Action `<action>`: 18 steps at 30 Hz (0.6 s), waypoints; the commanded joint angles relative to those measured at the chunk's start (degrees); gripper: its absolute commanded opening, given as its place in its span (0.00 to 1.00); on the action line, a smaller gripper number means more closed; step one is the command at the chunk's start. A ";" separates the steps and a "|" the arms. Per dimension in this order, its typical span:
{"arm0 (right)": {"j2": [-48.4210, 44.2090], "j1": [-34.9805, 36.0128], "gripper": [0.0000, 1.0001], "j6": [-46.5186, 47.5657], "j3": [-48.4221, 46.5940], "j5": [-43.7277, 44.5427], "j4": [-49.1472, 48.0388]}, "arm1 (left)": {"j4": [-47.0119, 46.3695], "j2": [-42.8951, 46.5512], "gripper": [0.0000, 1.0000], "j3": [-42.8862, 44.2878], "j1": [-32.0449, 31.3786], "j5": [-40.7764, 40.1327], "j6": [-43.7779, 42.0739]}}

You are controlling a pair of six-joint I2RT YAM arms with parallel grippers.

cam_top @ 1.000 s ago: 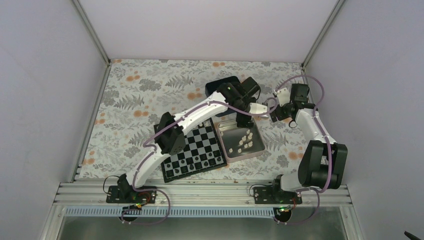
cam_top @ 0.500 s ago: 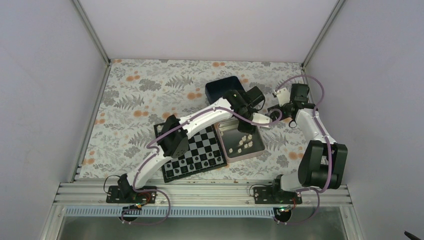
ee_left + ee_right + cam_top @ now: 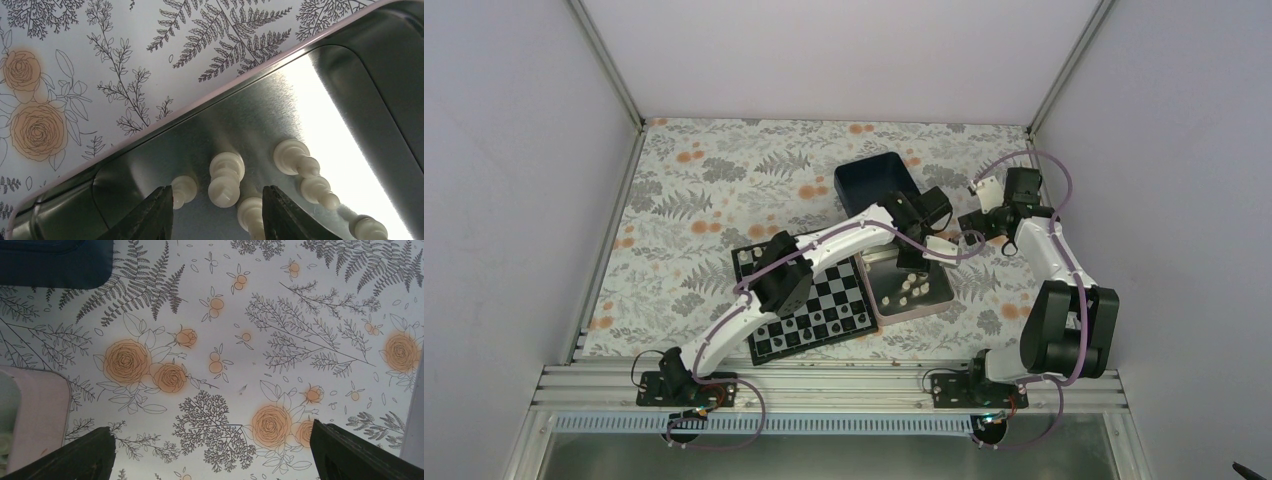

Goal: Set up the chess pieces on the board
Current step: Pick up the chess piece from the storage box.

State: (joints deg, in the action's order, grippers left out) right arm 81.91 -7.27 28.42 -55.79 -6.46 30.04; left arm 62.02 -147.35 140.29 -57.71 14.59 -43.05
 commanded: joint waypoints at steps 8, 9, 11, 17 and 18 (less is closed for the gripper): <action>0.02 -0.40 1.00 0.23 -1.23 -1.40 0.35 | -0.49 -0.47 0.45 0.88 -0.23 0.34 -0.59; 0.01 -0.46 1.00 0.27 -1.25 -1.47 0.40 | -0.37 -0.59 0.45 1.13 -0.21 0.42 -0.65; 0.01 -0.40 1.00 0.34 -1.21 -1.54 0.38 | 0.12 -0.81 0.45 1.64 -0.21 0.72 -0.63; 0.21 -0.41 1.00 0.53 -1.17 -1.54 0.52 | 0.58 -1.20 0.43 1.85 -0.32 1.47 -0.78; 0.20 -0.40 1.00 0.57 -1.16 -1.62 0.51 | 0.54 -1.14 0.42 1.83 -0.30 1.41 -0.81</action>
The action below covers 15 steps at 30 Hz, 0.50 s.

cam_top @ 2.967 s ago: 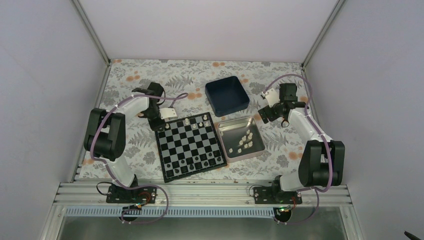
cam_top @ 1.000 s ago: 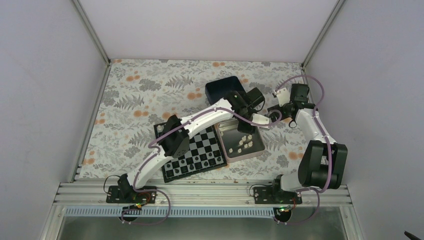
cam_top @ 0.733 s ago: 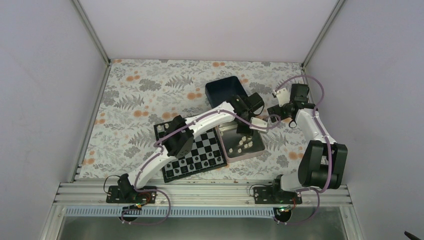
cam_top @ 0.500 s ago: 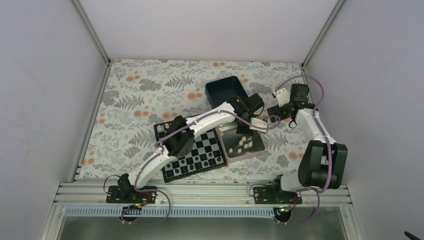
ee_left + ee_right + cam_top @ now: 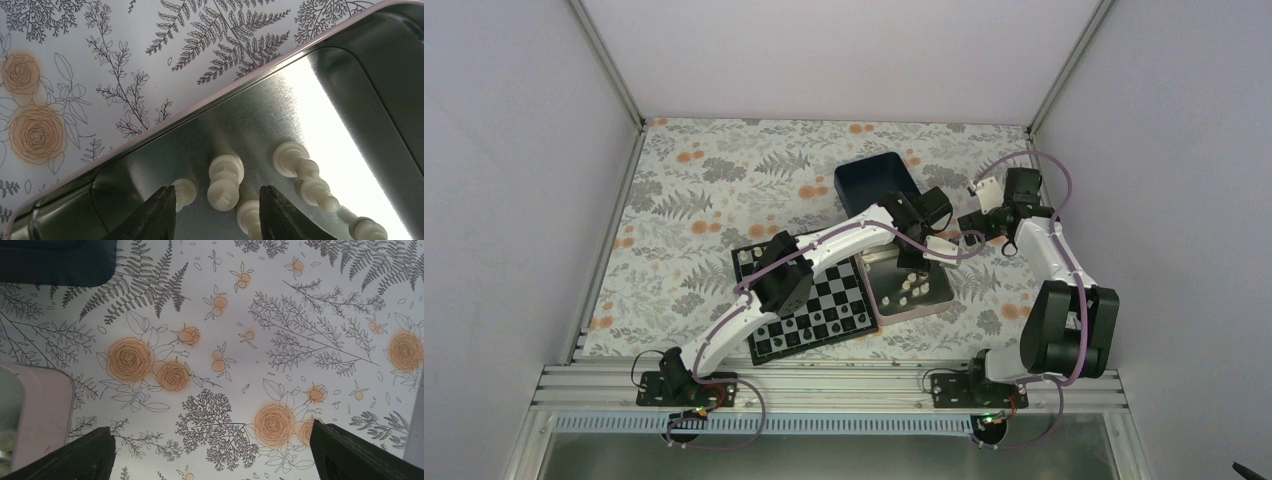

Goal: Set up the chess pieces on the board
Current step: Pick up the chess piece from the storage box.

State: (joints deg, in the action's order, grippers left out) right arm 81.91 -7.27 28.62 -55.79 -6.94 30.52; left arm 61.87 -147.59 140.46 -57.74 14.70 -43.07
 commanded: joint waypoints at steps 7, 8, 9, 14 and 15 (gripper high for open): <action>0.25 -0.40 1.00 0.47 -1.16 -1.25 0.13 | 0.49 -0.95 0.37 2.17 -0.52 1.39 -0.88; 0.21 -0.38 1.00 0.47 -1.15 -1.21 0.11 | 0.46 -0.96 0.37 2.25 -0.58 1.40 -0.88; 0.18 -0.35 1.00 0.46 -1.12 -1.29 0.15 | 0.47 -0.97 0.36 2.27 -0.62 1.49 -0.88; 0.34 -0.39 1.00 0.45 -1.24 -1.32 0.24 | 0.72 -1.41 0.36 2.29 -1.12 0.99 -1.30; 0.23 -0.39 1.00 0.42 -1.25 -1.32 0.24 | 0.72 -1.48 0.36 2.25 -1.21 0.94 -1.32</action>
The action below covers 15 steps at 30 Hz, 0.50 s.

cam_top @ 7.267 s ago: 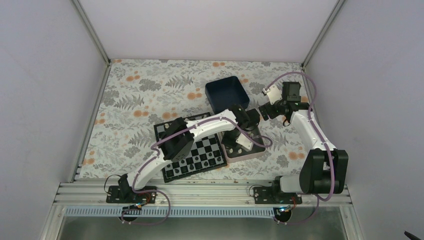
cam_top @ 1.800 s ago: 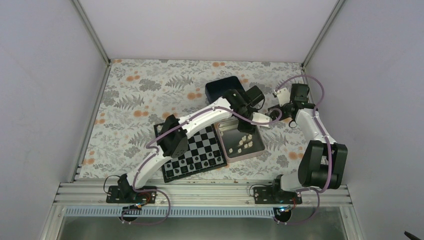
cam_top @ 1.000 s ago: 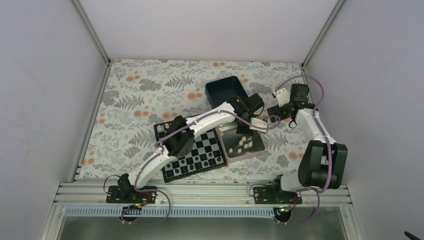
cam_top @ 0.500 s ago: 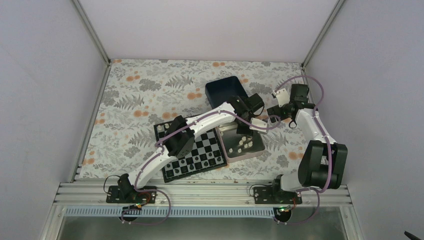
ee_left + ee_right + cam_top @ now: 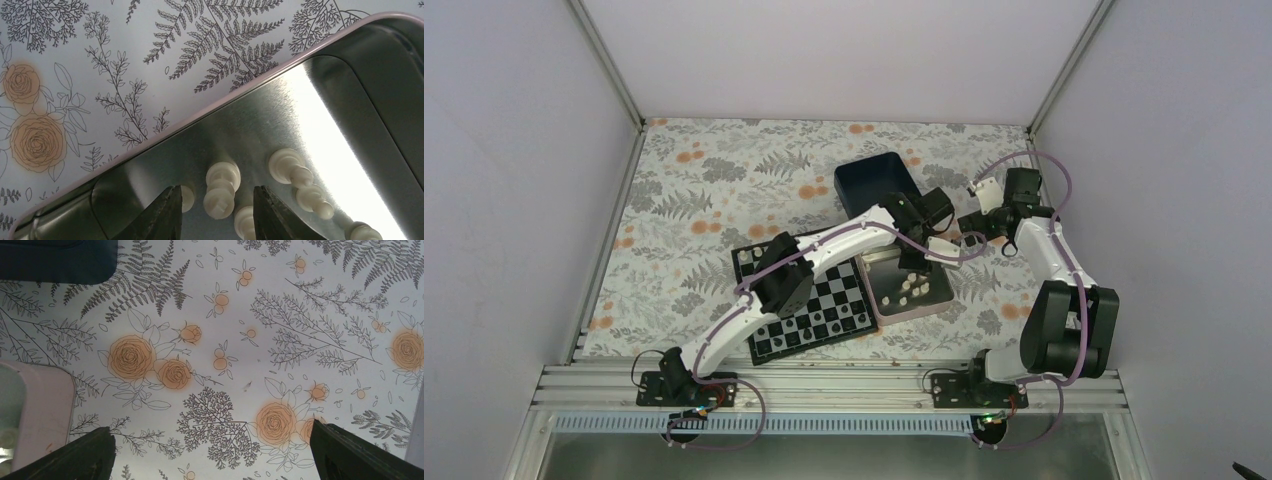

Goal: Set up the chess pieces on the board
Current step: Pick up the chess piece from the storage box.

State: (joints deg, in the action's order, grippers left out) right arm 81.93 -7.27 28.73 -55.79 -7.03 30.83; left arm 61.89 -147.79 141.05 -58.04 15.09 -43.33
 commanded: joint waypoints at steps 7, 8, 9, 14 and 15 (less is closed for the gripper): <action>0.32 -0.38 1.00 0.28 -1.15 -1.14 -0.09 | 0.59 -1.62 0.27 1.39 -1.07 1.03 -1.09; 0.34 -0.36 1.00 0.25 -1.16 -1.13 -0.11 | 0.64 -1.63 0.27 1.37 -1.03 0.90 -1.15; 0.28 -0.37 1.00 0.27 -1.16 -1.19 -0.10 | 0.62 -1.63 0.27 1.26 -1.02 0.79 -1.14; 0.28 -0.33 1.00 0.34 -1.16 -1.32 -0.08 | 0.49 -1.66 0.26 0.87 -1.07 0.18 -1.23; 0.23 -0.35 1.00 0.36 -1.16 -1.32 -0.05 | 0.41 -1.75 0.26 1.00 -1.03 0.08 -1.23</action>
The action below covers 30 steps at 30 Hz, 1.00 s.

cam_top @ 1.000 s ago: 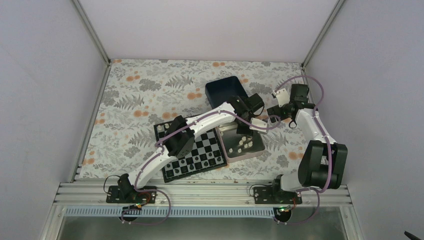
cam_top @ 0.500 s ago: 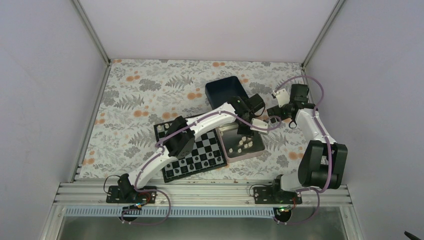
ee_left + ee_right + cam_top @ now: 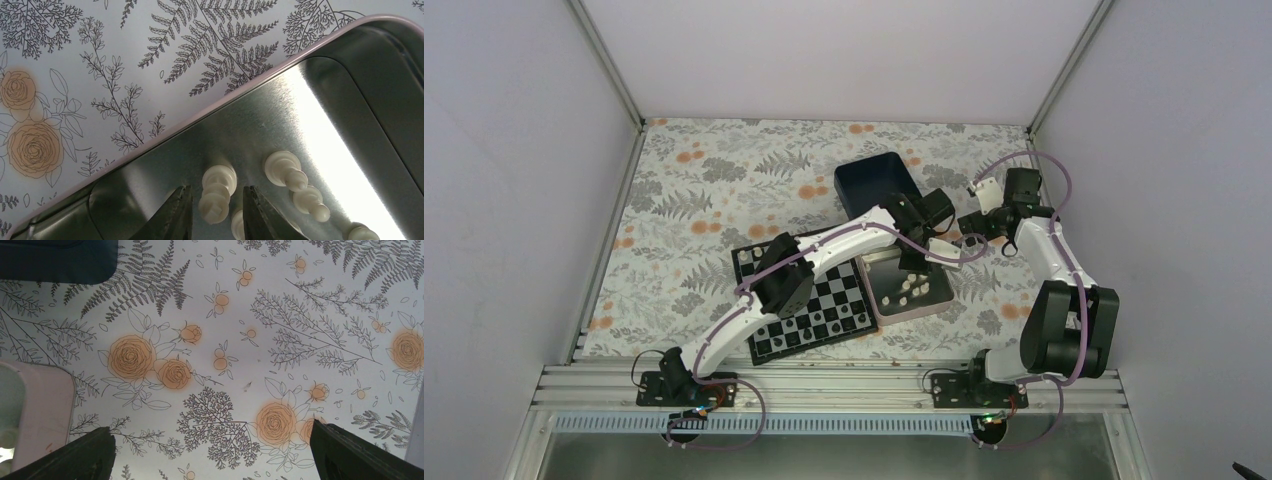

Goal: Set up the chess pieces on the board
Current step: Pick up the chess piece from the storage box.

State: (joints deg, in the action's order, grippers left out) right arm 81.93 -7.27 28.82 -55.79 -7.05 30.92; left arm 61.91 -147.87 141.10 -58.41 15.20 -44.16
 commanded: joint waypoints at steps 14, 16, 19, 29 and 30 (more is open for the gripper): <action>0.00 -0.32 1.00 0.27 -1.16 -1.56 0.02 | 0.75 -2.51 0.22 1.31 -1.36 -0.79 -0.57; 0.03 -0.32 1.00 0.27 -1.16 -1.55 0.02 | 0.61 -2.43 0.21 1.36 -1.35 -0.86 -0.59; 0.03 -0.36 1.00 0.27 -1.17 -1.56 -0.02 | 0.60 -2.50 0.18 1.27 -1.35 -1.12 -0.66; -0.02 -0.31 1.00 0.36 -1.16 -1.74 -0.12 | 0.45 -1.95 0.07 1.77 -1.35 -1.71 -0.68; 0.06 -0.34 1.00 0.36 -1.12 -1.74 -0.02 | 0.44 -1.78 0.07 1.75 -1.35 -1.89 -0.79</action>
State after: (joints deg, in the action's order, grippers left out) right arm 81.93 -7.27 28.84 -55.79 -7.88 30.94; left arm 62.02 -148.90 141.12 -59.18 13.72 -44.51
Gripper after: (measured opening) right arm 0.995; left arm 0.104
